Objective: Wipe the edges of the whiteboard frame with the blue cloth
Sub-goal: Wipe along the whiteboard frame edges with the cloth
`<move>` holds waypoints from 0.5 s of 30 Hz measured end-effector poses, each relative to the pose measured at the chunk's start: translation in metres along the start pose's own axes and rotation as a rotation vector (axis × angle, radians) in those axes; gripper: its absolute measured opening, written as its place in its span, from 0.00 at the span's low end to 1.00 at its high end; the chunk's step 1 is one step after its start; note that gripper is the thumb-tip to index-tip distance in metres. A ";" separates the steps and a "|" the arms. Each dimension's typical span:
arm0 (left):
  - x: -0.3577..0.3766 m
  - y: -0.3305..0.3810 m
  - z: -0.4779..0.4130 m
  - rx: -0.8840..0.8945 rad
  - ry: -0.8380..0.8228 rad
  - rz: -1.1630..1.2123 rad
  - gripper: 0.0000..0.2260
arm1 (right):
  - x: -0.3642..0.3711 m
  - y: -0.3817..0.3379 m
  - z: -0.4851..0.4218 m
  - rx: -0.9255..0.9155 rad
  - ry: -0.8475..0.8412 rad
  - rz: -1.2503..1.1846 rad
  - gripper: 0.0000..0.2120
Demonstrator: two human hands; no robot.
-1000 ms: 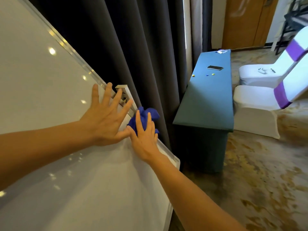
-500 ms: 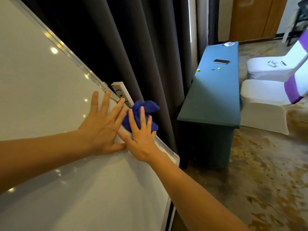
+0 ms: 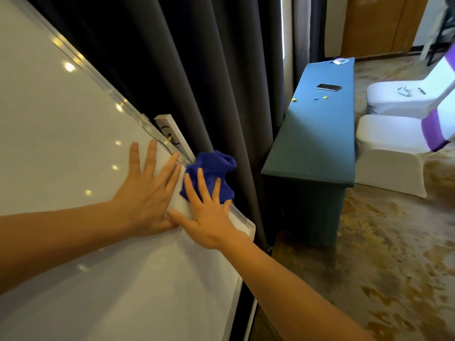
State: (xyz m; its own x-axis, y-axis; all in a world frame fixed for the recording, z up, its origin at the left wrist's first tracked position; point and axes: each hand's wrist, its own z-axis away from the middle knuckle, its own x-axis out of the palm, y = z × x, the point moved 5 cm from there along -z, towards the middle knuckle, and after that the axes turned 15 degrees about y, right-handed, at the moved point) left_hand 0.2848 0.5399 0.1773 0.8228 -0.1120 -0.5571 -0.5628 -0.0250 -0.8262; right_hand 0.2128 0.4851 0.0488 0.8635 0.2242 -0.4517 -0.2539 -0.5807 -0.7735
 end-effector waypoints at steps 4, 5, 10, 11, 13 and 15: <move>-0.001 0.000 -0.004 -0.014 0.011 -0.024 0.52 | 0.000 0.058 0.023 0.198 -0.082 0.056 0.38; -0.001 -0.001 -0.005 -0.020 0.008 -0.024 0.52 | 0.001 0.066 0.025 0.252 -0.118 0.053 0.37; 0.003 -0.001 -0.002 -0.046 -0.011 -0.052 0.53 | 0.011 0.029 0.002 0.229 -0.100 -0.132 0.37; 0.003 0.000 -0.001 -0.049 -0.015 -0.051 0.53 | 0.012 0.014 -0.005 0.191 -0.068 -0.166 0.38; 0.002 0.002 0.000 -0.048 -0.010 -0.039 0.53 | 0.011 0.000 -0.013 0.131 0.007 -0.218 0.38; 0.002 0.003 0.000 -0.043 0.003 -0.021 0.53 | 0.008 0.015 -0.009 0.083 0.057 -0.183 0.38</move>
State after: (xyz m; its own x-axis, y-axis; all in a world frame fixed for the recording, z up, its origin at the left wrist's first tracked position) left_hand 0.2846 0.5393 0.1738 0.8344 -0.1140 -0.5392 -0.5481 -0.0698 -0.8335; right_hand 0.2201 0.4708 0.0375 0.9210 0.2740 -0.2768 -0.1239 -0.4676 -0.8752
